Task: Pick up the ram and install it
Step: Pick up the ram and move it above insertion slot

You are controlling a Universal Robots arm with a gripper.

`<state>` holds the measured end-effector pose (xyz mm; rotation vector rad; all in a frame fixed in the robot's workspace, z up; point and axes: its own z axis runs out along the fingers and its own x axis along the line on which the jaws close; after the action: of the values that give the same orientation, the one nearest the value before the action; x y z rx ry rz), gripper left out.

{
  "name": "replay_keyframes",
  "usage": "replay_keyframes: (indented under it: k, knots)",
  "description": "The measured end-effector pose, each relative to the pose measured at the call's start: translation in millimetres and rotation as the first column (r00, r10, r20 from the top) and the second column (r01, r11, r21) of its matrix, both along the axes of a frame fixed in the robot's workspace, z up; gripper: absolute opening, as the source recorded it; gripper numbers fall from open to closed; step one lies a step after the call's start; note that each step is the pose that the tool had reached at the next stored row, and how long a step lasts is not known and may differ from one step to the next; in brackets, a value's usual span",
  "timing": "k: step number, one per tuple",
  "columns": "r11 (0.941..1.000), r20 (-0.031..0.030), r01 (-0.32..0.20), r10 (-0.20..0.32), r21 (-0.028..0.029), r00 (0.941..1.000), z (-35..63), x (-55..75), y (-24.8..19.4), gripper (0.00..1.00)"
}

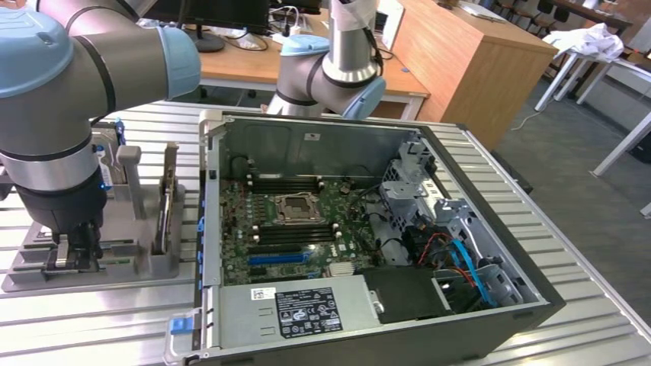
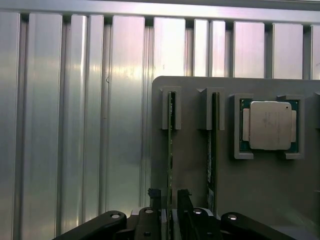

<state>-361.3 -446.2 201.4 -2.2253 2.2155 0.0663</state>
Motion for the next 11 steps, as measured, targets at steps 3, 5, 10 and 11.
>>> replay_keyframes:
  k: [3,5,10,11]
  knots:
    - [1.0000,0.0000,0.000,0.000,0.0000,1.0000,0.0,0.0,0.0,0.27]
    - [1.0000,0.0000,0.000,0.000,0.0000,1.0000,0.0,0.0,0.0,0.25]
    - [1.0000,0.0000,0.000,0.000,0.0000,1.0000,0.0,0.0,0.0,0.19]
    - [1.0000,0.0000,0.000,0.000,0.0000,1.0000,0.0,0.0,0.0,0.19]
